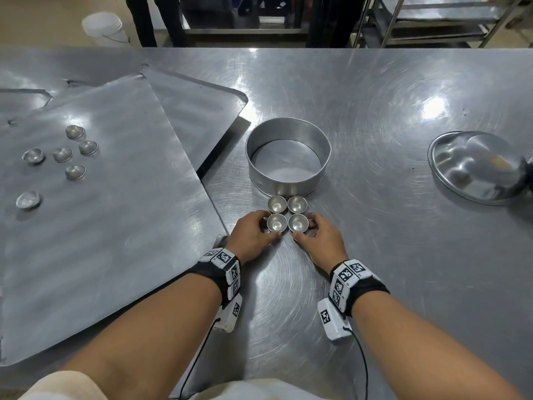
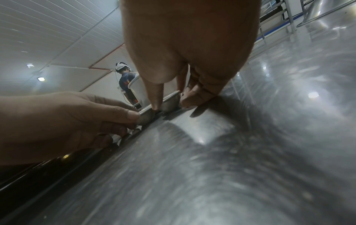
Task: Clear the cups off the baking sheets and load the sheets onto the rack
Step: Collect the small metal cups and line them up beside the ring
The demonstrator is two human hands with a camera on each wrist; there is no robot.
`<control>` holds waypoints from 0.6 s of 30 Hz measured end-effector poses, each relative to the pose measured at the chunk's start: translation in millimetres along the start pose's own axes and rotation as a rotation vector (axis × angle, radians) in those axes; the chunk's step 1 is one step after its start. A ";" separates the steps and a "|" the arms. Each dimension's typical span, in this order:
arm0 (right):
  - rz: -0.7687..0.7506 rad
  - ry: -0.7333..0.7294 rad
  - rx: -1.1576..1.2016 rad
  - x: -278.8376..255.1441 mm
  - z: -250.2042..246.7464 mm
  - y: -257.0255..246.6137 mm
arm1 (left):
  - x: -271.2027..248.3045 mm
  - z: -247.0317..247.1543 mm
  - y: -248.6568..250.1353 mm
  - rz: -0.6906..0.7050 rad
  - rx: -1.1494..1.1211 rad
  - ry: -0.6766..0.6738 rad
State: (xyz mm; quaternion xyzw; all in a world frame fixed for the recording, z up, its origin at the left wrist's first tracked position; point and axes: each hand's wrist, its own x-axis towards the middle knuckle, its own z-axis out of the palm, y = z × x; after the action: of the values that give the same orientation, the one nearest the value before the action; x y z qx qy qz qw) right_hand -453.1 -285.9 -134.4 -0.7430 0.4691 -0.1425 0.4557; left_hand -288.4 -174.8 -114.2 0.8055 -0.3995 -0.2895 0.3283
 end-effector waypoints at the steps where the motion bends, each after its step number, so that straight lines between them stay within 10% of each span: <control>1: 0.004 -0.004 0.004 -0.9 -0.9 -1.6 | -0.2 -0.5 0.6 -0.004 0.000 -0.007; 12: 0.030 0.020 -0.136 -10.3 -19.8 -32.4 | -13.0 -17.1 22.3 -0.028 0.106 -0.109; 18: -0.099 0.073 -0.119 -10.2 -20.6 -85.3 | -36.9 -61.4 31.7 0.032 0.077 0.056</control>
State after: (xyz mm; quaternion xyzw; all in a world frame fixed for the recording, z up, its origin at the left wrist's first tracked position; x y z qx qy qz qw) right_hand -423.1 -276.4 -51.8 -0.7851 0.4559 -0.1638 0.3859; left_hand -276.9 -140.5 -44.7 0.8189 -0.4138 -0.2460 0.3127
